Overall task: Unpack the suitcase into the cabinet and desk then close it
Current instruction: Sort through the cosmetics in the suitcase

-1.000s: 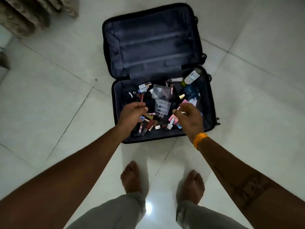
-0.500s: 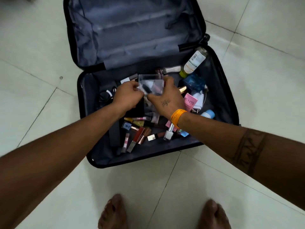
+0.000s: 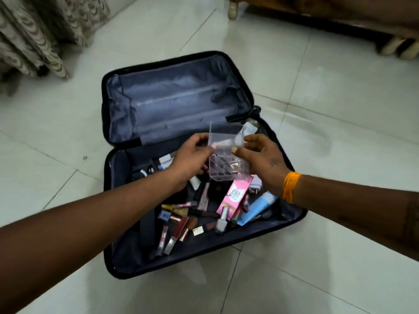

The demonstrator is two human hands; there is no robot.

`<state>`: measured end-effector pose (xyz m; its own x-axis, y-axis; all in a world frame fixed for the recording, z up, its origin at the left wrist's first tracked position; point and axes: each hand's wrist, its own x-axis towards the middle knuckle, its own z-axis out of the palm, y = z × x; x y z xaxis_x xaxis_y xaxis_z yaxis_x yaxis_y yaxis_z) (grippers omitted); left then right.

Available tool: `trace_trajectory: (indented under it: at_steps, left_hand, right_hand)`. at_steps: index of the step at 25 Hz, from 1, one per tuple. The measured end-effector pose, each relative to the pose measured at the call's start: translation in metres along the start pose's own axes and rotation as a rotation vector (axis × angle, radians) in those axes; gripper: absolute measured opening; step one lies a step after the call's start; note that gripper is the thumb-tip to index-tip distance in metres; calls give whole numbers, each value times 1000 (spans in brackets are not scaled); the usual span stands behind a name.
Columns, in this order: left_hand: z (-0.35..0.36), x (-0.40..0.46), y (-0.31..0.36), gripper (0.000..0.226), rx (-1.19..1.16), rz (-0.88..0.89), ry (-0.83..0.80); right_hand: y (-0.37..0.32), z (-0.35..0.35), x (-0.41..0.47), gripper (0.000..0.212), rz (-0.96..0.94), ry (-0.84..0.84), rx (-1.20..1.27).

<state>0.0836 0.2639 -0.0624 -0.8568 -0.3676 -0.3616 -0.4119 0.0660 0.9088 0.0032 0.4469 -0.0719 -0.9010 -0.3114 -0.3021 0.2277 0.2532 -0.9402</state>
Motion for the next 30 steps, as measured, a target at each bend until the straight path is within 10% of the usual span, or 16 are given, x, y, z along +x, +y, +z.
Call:
trace_trajectory:
  at_steps: [8, 30]
  left_hand:
    - [119, -6, 21, 16, -231, 33, -62]
    - [342, 41, -10, 16, 271, -313, -147]
  right_hand:
    - [20, -107, -43, 45, 12, 286, 115]
    - [162, -248, -52, 32, 153, 554, 154]
